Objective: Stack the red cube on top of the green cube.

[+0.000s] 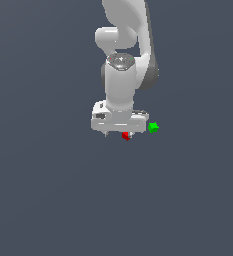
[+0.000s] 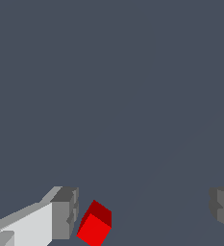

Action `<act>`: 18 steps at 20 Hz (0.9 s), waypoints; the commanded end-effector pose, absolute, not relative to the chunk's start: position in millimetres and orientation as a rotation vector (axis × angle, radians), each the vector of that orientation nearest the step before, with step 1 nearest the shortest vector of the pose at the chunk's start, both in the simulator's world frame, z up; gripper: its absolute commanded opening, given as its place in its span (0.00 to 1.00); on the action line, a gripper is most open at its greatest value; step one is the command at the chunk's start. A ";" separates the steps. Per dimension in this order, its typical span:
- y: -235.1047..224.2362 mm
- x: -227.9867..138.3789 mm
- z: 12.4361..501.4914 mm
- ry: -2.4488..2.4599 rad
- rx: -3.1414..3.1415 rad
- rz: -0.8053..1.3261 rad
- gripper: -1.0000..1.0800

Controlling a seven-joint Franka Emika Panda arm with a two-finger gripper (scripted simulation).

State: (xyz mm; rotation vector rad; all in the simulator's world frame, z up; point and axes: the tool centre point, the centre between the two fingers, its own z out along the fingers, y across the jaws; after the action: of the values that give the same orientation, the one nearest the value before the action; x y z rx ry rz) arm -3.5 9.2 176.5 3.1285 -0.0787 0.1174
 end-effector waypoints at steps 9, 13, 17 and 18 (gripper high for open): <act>18.9 -49.6 135.8 -0.416 3.106 0.074 0.96; 26.5 -68.9 118.4 -0.561 3.084 0.055 0.96; 35.8 -86.5 102.1 -0.699 3.057 0.037 0.96; 38.1 -90.3 98.5 -0.729 3.051 0.033 0.96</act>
State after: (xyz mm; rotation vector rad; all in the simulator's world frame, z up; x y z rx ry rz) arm -83.9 34.7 104.2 3.0620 -0.6785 0.0384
